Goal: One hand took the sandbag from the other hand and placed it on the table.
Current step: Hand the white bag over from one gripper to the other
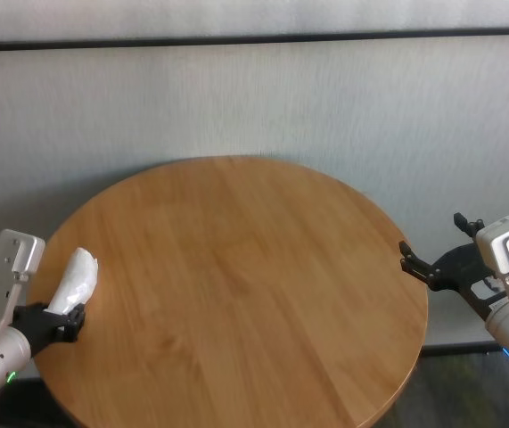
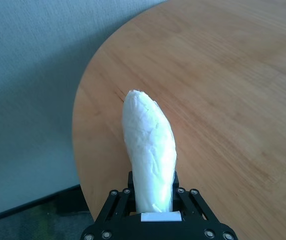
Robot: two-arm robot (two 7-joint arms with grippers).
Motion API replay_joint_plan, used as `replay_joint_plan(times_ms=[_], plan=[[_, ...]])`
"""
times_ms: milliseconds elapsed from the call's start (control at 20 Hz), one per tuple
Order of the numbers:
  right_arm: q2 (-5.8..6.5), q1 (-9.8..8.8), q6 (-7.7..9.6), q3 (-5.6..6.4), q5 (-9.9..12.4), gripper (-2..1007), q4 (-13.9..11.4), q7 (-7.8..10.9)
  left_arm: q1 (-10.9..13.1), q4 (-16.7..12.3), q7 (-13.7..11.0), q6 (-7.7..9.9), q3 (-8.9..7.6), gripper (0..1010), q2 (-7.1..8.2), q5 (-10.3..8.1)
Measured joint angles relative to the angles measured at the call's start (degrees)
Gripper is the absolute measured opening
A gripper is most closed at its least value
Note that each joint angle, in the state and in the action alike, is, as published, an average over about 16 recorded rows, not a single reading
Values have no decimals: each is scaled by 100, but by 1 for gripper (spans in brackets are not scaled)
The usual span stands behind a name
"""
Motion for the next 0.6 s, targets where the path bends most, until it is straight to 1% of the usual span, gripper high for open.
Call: replay_joint_plan(times_ms=[300,600], plan=[[0,0,0,0,0,1001,0,0,63,-60,-44,-60,-66,360,22,25],[0,0,0,0,0,1001,0,0,183,-206,-160,-223,-157,360,66,70]])
